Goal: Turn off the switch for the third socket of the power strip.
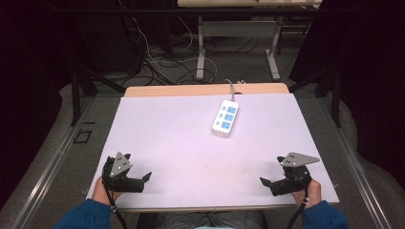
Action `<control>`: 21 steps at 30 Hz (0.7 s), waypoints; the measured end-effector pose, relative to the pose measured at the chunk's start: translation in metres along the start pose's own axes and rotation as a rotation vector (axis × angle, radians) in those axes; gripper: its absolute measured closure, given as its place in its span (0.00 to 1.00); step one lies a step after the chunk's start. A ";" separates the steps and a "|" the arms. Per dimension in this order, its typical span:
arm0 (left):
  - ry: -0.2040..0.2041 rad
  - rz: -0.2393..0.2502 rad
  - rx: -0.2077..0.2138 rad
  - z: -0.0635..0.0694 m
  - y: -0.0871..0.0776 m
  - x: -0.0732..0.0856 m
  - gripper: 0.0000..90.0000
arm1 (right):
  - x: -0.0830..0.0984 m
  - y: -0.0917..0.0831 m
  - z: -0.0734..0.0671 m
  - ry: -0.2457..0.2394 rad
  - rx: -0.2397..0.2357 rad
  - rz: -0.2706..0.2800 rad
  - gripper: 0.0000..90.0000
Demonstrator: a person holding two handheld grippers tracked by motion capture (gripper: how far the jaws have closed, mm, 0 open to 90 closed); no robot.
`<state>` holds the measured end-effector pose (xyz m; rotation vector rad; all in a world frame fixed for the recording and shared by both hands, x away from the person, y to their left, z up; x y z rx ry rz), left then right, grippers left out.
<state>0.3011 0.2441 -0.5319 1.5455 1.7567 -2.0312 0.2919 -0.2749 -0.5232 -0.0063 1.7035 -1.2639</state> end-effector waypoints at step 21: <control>0.008 -0.024 0.003 0.000 0.001 -0.001 0.01 | -0.013 0.009 0.007 0.010 -0.002 -0.012 0.00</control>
Point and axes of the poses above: each handheld gripper's, and its own axes: y roughly forward along the jaws, x roughly out of its underside, z roughly to its right, the point moved 1 cm from there along y, roughly forward along the jaws, and after that the axes turned 10 degrees about -z, right-handed, at the moved point
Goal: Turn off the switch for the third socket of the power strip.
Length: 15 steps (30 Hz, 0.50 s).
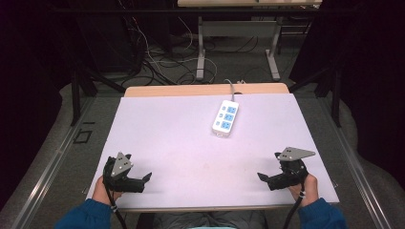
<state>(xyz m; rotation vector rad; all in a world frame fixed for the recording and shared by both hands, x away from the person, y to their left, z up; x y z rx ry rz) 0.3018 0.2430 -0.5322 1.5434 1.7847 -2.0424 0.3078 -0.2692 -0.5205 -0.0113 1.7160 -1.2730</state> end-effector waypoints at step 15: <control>0.010 -0.002 -0.009 -0.002 0.002 -0.001 0.01 | -0.014 0.007 0.007 0.011 0.014 -0.011 0.00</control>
Point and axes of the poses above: each handheld gripper's, and its own axes: y roughly forward along the jaws, x roughly out of its underside, z roughly to its right, the point moved 1 cm from there along y, roughly forward along the jaws, and after that the axes turned 10 degrees about -z, right-handed, at the moved point
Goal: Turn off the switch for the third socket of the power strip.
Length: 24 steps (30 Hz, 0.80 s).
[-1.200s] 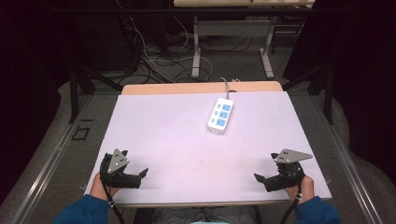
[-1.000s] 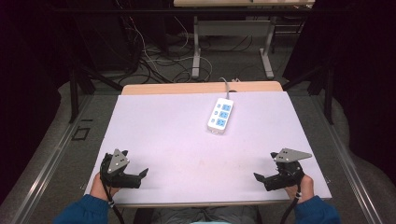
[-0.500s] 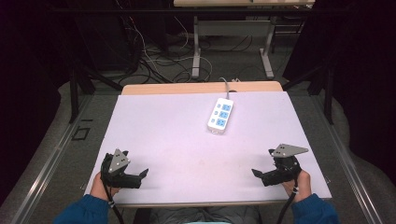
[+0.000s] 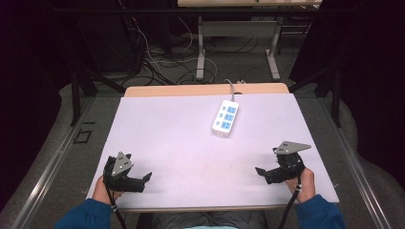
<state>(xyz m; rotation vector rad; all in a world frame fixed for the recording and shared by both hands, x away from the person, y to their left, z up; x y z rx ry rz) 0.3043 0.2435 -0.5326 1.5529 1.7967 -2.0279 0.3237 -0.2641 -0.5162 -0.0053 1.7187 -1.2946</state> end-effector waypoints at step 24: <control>-0.002 -0.008 0.010 0.001 0.001 0.000 0.01 | -0.020 0.009 0.014 0.010 0.013 -0.005 0.00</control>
Point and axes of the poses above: each handheld gripper's, and its own axes: y roughly forward along the jaws, x roughly out of its underside, z roughly to its right, the point moved 1 cm from there along y, roughly forward along the jaws, and after that the axes turned 10 degrees about -z, right-handed, at the moved point
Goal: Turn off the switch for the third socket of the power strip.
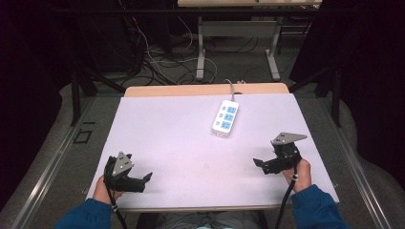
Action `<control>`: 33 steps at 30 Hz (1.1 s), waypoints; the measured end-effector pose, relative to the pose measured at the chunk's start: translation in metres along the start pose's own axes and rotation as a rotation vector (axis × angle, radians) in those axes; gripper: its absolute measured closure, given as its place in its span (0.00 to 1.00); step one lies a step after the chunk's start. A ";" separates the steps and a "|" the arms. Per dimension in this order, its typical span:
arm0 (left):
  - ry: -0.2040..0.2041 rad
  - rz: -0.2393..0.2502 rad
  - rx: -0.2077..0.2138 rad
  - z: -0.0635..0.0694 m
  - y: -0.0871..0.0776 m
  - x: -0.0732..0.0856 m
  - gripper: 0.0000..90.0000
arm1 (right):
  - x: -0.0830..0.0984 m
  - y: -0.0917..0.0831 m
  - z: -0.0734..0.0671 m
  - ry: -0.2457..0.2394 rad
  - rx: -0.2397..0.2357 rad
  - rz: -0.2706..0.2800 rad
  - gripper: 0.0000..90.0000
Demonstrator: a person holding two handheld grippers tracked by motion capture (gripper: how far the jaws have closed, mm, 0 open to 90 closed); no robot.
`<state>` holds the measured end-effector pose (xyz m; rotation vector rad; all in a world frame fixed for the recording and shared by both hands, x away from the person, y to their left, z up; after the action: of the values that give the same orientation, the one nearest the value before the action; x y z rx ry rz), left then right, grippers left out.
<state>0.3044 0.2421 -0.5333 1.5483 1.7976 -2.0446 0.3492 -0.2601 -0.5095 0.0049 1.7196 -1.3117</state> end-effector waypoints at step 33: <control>0.008 -0.001 -0.007 -0.002 0.005 -0.003 0.01 | -0.050 0.026 0.013 -0.014 -0.031 0.026 0.00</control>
<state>0.3098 0.2403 -0.5344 1.5572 1.8065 -2.0323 0.3992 -0.2337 -0.4959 0.0010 1.7223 -1.2634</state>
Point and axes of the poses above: each handheld gripper's, and its own axes: y roughly forward along the jaws, x roughly out of its underside, z roughly to its right, the point moved 1 cm from there along y, roughly forward along the jaws, and after that the axes turned 10 degrees about -z, right-handed, at the moved point
